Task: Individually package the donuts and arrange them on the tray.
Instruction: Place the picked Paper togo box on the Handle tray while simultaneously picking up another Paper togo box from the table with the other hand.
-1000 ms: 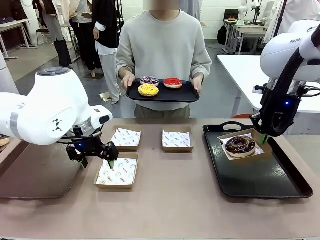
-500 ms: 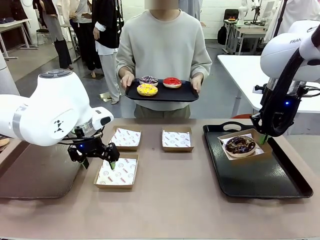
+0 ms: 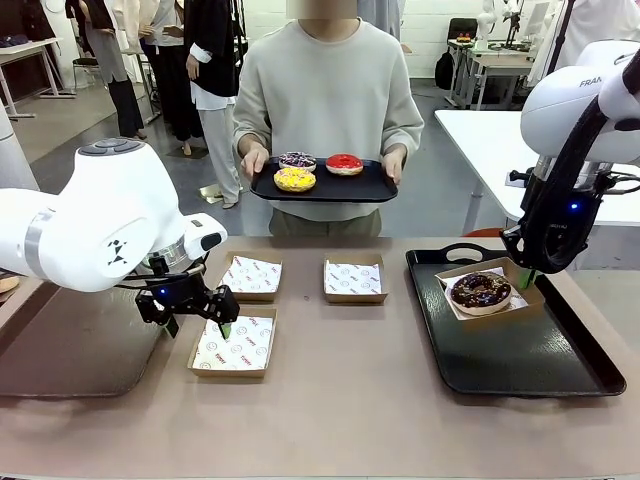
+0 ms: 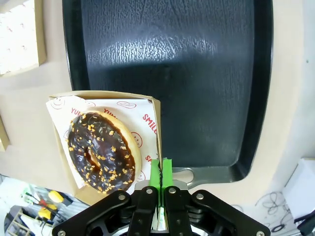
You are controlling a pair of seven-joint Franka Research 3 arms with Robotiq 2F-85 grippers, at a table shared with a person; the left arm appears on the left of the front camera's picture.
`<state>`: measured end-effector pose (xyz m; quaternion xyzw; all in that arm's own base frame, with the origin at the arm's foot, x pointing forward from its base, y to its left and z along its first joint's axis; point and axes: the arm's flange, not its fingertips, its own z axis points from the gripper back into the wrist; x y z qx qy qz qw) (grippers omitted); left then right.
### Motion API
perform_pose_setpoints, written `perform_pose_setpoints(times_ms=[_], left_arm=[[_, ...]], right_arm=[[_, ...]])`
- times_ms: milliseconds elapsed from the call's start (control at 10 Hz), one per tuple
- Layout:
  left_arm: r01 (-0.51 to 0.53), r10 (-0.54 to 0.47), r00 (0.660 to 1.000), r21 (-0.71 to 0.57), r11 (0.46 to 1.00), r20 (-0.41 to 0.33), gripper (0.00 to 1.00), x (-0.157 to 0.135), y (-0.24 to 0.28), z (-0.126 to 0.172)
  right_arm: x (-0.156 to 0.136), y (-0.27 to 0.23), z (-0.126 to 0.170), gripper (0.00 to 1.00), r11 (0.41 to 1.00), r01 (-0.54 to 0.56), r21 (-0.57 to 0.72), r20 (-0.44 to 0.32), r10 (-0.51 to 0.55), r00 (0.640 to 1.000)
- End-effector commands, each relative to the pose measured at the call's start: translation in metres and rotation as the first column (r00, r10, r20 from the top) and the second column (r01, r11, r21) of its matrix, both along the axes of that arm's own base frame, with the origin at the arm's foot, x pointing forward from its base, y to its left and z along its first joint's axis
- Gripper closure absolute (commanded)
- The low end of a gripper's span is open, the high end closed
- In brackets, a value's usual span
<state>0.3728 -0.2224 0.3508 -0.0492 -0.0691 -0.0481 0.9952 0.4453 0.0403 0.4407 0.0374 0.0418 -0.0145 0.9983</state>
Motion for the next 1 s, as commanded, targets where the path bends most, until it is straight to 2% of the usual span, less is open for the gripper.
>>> perform_pose_setpoints(times_ms=[0, 200, 300, 600, 900], left_arm=[[0.000, 0.000, 1.000, 0.000, 1.000, 0.000, 0.00, 0.000, 0.000, 0.000], [-0.004, 0.005, 1.000, 0.045, 0.999, -0.023, 0.00, 0.002, -0.002, -0.004], [-0.006, 0.008, 0.999, 0.048, 0.999, -0.032, 0.00, 0.003, -0.001, -0.004], [-0.010, 0.014, 0.997, 0.056, 0.998, -0.073, 0.00, 0.013, -0.002, -0.009], [-0.005, 0.012, 0.995, 0.069, 0.998, -0.095, 0.00, 0.019, -0.008, -0.011]], right_arm=[[0.000, 0.000, 0.000, 0.99, 1.000, 0.000, 0.000, 0.000, 0.000, 1.000], [-0.011, 0.001, -0.012, 0.99, 0.997, 0.056, -0.046, 0.078, -0.052, 0.996], [-0.020, 0.001, -0.014, 0.99, 0.999, 0.044, -0.023, 0.081, -0.042, 0.996], [-0.039, 0.000, -0.030, 0.99, 1.000, -0.016, -0.024, 0.038, 0.017, 0.999], [-0.040, -0.002, -0.050, 0.99, 0.999, -0.001, -0.048, 0.011, 0.002, 1.000]])
